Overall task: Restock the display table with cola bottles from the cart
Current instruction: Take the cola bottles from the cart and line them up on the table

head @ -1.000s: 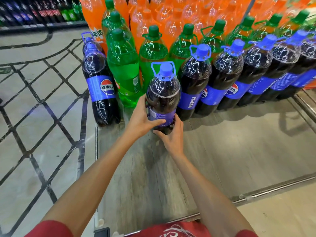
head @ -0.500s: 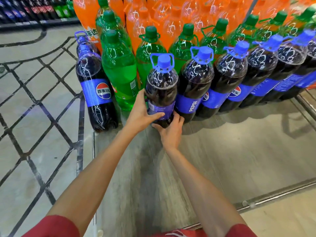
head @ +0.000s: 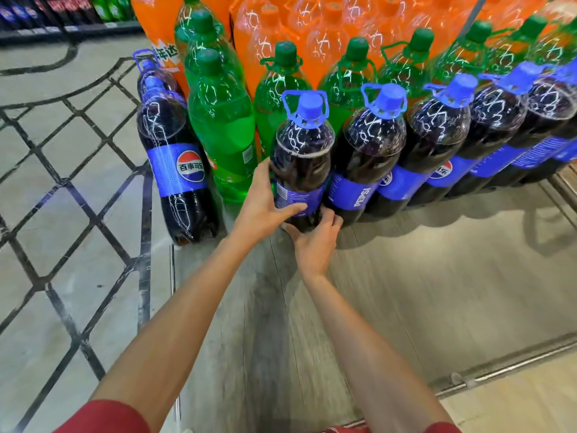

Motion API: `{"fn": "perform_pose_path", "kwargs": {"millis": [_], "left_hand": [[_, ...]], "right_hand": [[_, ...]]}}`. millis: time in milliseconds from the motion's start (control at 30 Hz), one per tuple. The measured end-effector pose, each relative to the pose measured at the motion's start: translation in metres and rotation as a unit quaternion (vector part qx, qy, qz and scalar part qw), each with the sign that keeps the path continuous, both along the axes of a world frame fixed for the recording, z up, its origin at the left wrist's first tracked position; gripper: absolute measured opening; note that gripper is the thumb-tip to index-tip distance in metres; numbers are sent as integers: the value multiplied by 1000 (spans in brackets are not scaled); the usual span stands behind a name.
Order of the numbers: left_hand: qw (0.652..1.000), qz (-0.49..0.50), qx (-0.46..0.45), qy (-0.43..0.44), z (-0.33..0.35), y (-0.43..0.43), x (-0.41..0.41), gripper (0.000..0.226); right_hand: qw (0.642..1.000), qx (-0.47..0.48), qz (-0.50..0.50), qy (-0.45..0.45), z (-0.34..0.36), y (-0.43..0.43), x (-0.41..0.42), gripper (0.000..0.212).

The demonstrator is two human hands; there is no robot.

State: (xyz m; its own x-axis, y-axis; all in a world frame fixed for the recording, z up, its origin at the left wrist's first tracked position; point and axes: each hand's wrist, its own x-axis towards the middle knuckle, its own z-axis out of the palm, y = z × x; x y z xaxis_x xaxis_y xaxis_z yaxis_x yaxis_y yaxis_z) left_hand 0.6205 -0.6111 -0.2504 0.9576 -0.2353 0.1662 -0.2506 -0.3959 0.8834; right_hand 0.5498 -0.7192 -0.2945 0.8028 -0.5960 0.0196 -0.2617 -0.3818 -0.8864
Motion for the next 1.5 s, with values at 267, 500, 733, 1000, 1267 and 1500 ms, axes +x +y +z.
{"fn": "perform_pose_path", "kwargs": {"millis": [267,500,733,1000,1267,1500], "left_hand": [[1000,14,-12,21,-3,1,-2,104],[998,14,33,58,11,1,-9,93],[954,-28,295,39,41,11,-45,64],[832,-102,539,-81,85,-18,-92,54],[738,-180,632,-151,110,-117,-151,64],[699,-286,617,-222,120,-222,-250,62]], "right_hand": [[1000,-3,20,13,2,-2,0,82],[993,-5,101,59,11,-24,-2,72],[965,-76,199,150,37,-59,-22,60],[876,-275,263,297,86,-121,-68,63],[884,-284,171,328,100,-207,-175,45],[852,-344,86,384,146,-260,-333,63]]}}
